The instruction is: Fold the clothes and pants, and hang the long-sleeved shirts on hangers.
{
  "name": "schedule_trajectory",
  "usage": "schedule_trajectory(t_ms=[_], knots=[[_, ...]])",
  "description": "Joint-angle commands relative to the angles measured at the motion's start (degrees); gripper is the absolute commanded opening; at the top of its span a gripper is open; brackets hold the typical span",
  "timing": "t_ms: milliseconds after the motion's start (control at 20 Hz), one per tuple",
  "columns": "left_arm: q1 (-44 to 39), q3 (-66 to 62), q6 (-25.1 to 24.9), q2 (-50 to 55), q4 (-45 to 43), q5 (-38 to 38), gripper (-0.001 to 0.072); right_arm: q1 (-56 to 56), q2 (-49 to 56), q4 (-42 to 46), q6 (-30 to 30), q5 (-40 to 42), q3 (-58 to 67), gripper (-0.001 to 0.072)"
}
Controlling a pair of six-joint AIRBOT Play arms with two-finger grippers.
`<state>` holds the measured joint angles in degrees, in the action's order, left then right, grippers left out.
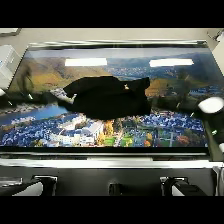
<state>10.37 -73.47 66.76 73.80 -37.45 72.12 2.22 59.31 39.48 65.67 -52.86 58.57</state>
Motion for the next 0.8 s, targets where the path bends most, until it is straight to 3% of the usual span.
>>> schedule_trajectory(t_ms=[0, 200, 400, 600, 750], knots=[[-0.7, -28.4, 5.2, -0.1, 1.4, -3.1, 0.0016, 0.0, -0.2, 5.1, 2.7, 10.4, 22.9, 0.0031], [-0.7, -56.0, 11.3, -2.4, -4.1, -3.2, 0.0016, 0.0, -0.3, 10.5, 6.2, 2.4, 47.8, 0.0031], [-0.7, -52.0, 18.4, -18.8, -9.6, -3.8, 0.0015, 0.0, -3.6, 14.7, 11.8, -8.0, 65.3, 0.0031], [-0.7, -45.9, 29.6, -31.8, -28.3, -4.2, 0.0015, 0.0, -11.3, 20.9, 19.0, -7.4, 65.2, 0.0031], [-0.8, -45.9, 29.0, -29.6, -26.6, 0.8, 0.0015, 0.0, -10.8, 23.0, 20.1, -4.2, 65.2, 0.0031]])
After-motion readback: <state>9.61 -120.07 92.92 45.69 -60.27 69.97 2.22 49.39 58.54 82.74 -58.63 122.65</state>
